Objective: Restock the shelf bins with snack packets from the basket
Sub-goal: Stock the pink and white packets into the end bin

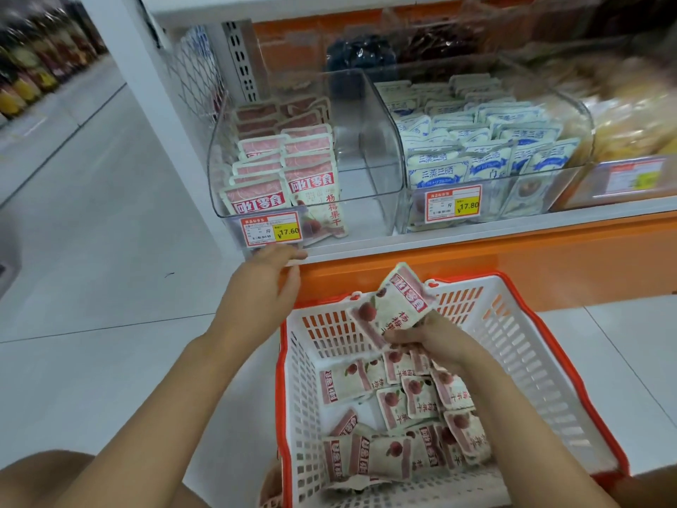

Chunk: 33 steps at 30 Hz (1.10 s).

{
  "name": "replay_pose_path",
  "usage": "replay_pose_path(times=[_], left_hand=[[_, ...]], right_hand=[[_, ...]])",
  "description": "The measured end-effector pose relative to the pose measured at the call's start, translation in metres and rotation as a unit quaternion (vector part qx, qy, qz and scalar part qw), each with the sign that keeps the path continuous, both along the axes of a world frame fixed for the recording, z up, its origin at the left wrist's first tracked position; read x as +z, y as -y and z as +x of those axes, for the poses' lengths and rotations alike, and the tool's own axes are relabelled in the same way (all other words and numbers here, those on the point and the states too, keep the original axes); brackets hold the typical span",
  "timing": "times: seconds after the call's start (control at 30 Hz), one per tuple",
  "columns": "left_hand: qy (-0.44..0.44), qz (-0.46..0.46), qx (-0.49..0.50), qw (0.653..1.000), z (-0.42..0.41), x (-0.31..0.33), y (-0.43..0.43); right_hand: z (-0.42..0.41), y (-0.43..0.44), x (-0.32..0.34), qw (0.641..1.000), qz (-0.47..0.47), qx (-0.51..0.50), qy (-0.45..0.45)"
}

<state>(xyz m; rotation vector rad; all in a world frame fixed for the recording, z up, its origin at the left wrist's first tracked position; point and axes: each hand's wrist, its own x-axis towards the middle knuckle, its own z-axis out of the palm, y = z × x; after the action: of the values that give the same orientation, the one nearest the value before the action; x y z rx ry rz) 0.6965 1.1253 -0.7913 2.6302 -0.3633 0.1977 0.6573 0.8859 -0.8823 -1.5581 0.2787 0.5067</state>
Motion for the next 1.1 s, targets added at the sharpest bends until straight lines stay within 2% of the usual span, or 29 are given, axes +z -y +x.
replay_pose_path(times=[0.1, 0.27, 0.33, 0.43, 0.6, 0.77, 0.87, 0.93, 1.03, 1.1], left_hand=[[0.064, -0.042, 0.012, 0.997, -0.001, 0.015, -0.006], [0.077, -0.043, 0.038, 0.995, 0.009, 0.018, -0.013], [0.062, -0.034, 0.036, 0.997, 0.012, 0.016, -0.013], [0.044, -0.016, 0.041, 0.998, 0.014, 0.016, -0.011], [0.035, -0.003, 0.03, 0.999, 0.013, 0.018, -0.012], [0.045, -0.005, 0.031, 0.998, 0.014, 0.015, -0.011], [0.045, -0.005, 0.032, 0.998, 0.014, 0.015, -0.01], [0.041, -0.005, 0.032, 0.999, 0.015, 0.015, -0.01], [0.038, -0.001, 0.032, 0.999, 0.016, 0.013, -0.011], [0.034, -0.007, 0.038, 0.999, 0.015, 0.011, -0.011]], right_hand=[[0.0, -0.011, 0.067, 0.982, -0.113, 0.021, 0.15], [0.021, -0.026, 0.15, 0.934, -0.113, -0.056, 0.333], [0.043, -0.025, 0.166, 0.914, -0.165, -0.065, 0.364], [0.082, -0.023, 0.183, 0.9, -0.252, -0.033, 0.354], [0.136, -0.026, 0.192, 0.869, -0.402, 0.166, 0.238], [0.157, -0.047, 0.187, 0.845, -0.426, 0.273, 0.174], [0.161, -0.058, 0.168, 0.869, -0.388, 0.298, 0.074], [0.163, -0.062, 0.161, 0.879, -0.375, 0.292, 0.04], [0.157, -0.063, 0.166, 0.861, -0.419, 0.277, 0.084], [0.146, -0.06, 0.171, 0.839, -0.471, 0.213, 0.17]])
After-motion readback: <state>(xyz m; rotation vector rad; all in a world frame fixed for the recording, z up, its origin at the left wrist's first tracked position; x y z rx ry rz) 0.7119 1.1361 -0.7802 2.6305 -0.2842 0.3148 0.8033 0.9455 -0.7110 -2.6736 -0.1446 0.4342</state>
